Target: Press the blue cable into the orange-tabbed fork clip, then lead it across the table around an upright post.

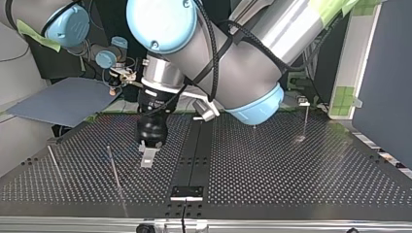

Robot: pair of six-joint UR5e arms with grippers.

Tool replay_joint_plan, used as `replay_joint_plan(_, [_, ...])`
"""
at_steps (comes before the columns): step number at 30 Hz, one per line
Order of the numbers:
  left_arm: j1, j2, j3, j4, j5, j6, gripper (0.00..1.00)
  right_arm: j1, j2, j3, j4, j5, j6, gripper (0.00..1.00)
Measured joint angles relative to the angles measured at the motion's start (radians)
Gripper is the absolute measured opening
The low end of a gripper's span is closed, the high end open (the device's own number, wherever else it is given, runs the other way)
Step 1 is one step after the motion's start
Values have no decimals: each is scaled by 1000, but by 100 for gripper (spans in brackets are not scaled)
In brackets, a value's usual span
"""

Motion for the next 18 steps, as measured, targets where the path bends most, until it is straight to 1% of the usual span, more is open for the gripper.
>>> replay_joint_plan(7, [1, 58, -58, 58, 1, -30, 99, 0, 0, 0, 1, 0, -1, 0])
replay_joint_plan(18, [1, 151, -151, 151, 1, -40, 99, 2, 0, -1, 2, 0, -1, 0])
